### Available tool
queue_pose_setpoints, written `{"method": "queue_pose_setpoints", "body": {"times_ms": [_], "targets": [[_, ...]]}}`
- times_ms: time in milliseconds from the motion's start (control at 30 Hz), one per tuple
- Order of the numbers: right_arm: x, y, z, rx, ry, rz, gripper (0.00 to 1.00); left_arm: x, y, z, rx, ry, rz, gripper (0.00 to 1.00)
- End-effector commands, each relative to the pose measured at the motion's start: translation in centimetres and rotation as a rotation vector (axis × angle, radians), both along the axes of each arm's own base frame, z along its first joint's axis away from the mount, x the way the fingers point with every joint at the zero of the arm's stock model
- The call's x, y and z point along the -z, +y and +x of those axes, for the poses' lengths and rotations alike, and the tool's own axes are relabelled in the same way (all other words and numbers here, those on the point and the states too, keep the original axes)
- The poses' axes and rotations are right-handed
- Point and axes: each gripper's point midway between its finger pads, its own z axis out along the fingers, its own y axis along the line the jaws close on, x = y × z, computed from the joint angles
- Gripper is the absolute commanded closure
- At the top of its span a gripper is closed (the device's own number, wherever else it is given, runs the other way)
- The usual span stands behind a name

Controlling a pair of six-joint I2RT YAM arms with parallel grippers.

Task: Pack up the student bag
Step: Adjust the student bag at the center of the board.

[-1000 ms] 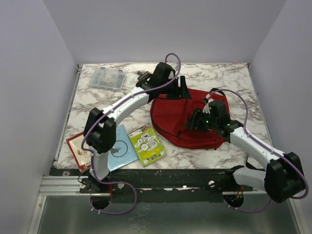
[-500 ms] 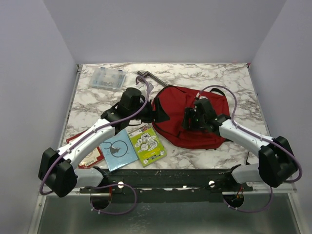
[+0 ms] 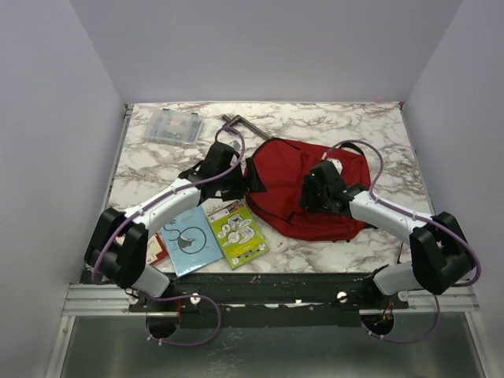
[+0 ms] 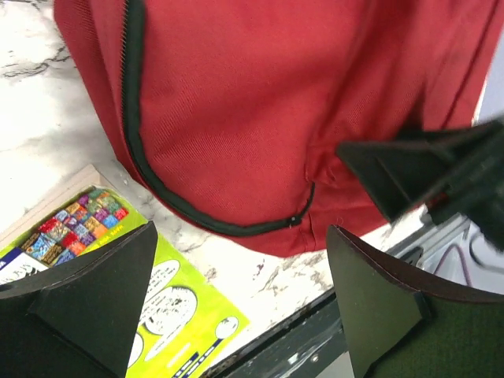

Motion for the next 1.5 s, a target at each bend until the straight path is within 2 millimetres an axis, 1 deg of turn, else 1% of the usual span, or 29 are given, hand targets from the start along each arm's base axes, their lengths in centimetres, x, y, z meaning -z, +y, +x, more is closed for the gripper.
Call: {"method": "queue_pose_setpoints", "body": {"times_ms": [0, 33, 67, 100, 133, 233, 333, 400, 467, 533, 567, 633, 667, 700, 733, 767, 867, 933, 1000, 1067, 1100, 1167, 1233, 1267, 1333, 1367, 1467], "targets": [[0.0, -0.2, -1.7, 0.078, 0.02, 0.11, 0.18, -0.1, -0.4, 3.3, -0.106, 0.053, -0.005, 0.1], [0.0, 0.3, -2.5, 0.07, 0.031, 0.153, 0.17, 0.5, -0.4, 3.9, -0.112, 0.073, 0.01, 0.1], [0.0, 0.3, -3.1, 0.079, 0.044, 0.175, 0.16, 0.6, -0.3, 4.7, -0.122, 0.09, 0.02, 0.1], [0.0, 0.0, -3.8, 0.086, 0.054, 0.18, 0.16, 1.1, -0.1, 5.2, -0.134, 0.118, 0.032, 0.1], [-0.1, -0.4, -4.2, 0.097, 0.054, 0.176, 0.15, 1.1, 0.0, 5.8, -0.142, 0.122, 0.03, 0.1], [-0.4, -2.3, -5.4, 0.137, 0.025, 0.136, 0.15, 2.0, 0.6, 7.3, -0.17, 0.122, 0.054, 0.1], [-0.6, -3.9, -5.8, 0.196, -0.017, 0.123, 0.16, 3.3, 0.4, 7.8, -0.142, 0.152, 0.065, 0.13], [-0.6, -3.8, -5.8, 0.203, -0.028, 0.159, 0.18, 3.9, 0.0, 7.7, -0.115, 0.171, 0.059, 0.18], [-0.2, -3.4, -5.7, 0.21, -0.019, 0.202, 0.19, 4.0, -0.8, 7.2, -0.075, 0.182, 0.032, 0.27], [0.2, -2.9, -5.3, 0.196, 0.001, 0.252, 0.2, 4.0, -1.5, 6.3, -0.021, 0.174, 0.017, 0.28], [0.5, -3.0, -5.0, 0.197, 0.009, 0.26, 0.2, 4.1, -1.7, 5.8, 0.004, 0.167, 0.023, 0.28], [1.2, -4.1, -4.2, 0.226, 0.021, 0.276, 0.21, 4.3, -2.2, 4.4, 0.039, 0.156, 0.023, 0.28], [1.7, -5.3, -3.6, 0.261, 0.03, 0.298, 0.21, 4.5, -2.6, 3.6, 0.063, 0.163, 0.01, 0.28], [2.0, -5.8, -3.1, 0.266, 0.045, 0.343, 0.22, 4.4, -3.1, 2.8, 0.088, 0.169, -0.009, 0.3], [2.2, -6.8, -2.2, 0.289, 0.044, 0.366, 0.22, 4.5, -3.6, 2.0, 0.109, 0.185, -0.03, 0.33], [2.3, -7.4, -1.5, 0.295, 0.044, 0.37, 0.22, 4.3, -4.3, 1.3, 0.138, 0.19, -0.055, 0.35], [1.8, -8.9, 1.5, 0.279, 0.03, 0.271, 0.22, 3.8, -5.6, -0.7, 0.2, 0.19, -0.076, 0.35], [0.8, -9.4, 3.1, 0.257, 0.025, 0.217, 0.22, 3.2, -6.5, -1.9, 0.25, 0.175, -0.084, 0.34], [-0.5, -10.4, 4.1, 0.273, 0.002, 0.158, 0.21, 2.4, -6.9, -2.7, 0.277, 0.163, -0.099, 0.32], [-2.0, -11.3, 4.2, 0.282, -0.035, 0.115, 0.21, 1.3, -7.1, -3.3, 0.304, 0.145, -0.126, 0.3], [-2.6, -11.3, 3.8, 0.266, -0.048, 0.112, 0.21, 0.9, -7.2, -3.5, 0.314, 0.135, -0.133, 0.3], [-3.3, -10.4, 2.5, 0.227, -0.047, 0.154, 0.21, 0.1, -7.0, -3.9, 0.324, 0.114, -0.142, 0.29], [-3.5, -8.0, 0.6, 0.163, -0.013, 0.228, 0.24, -0.2, -6.8, -4.1, 0.329, 0.087, -0.137, 0.27], [-3.5, -6.5, -0.5, 0.124, 0.002, 0.26, 0.24, -0.3, -6.6, -4.1, 0.329, 0.075, -0.133, 0.26], [-3.0, -4.2, -2.4, 0.073, 0.047, 0.312, 0.24, -0.1, -6.3, -4.3, 0.339, 0.065, -0.127, 0.25], [-2.7, -3.6, -3.1, 0.062, 0.068, 0.329, 0.25, -0.1, -6.2, -4.5, 0.346, 0.067, -0.127, 0.25], [-1.3, -2.5, -4.6, 0.037, 0.097, 0.326, 0.28, 0.3, -5.9, -5.2, 0.358, 0.073, -0.126, 0.22]]}}
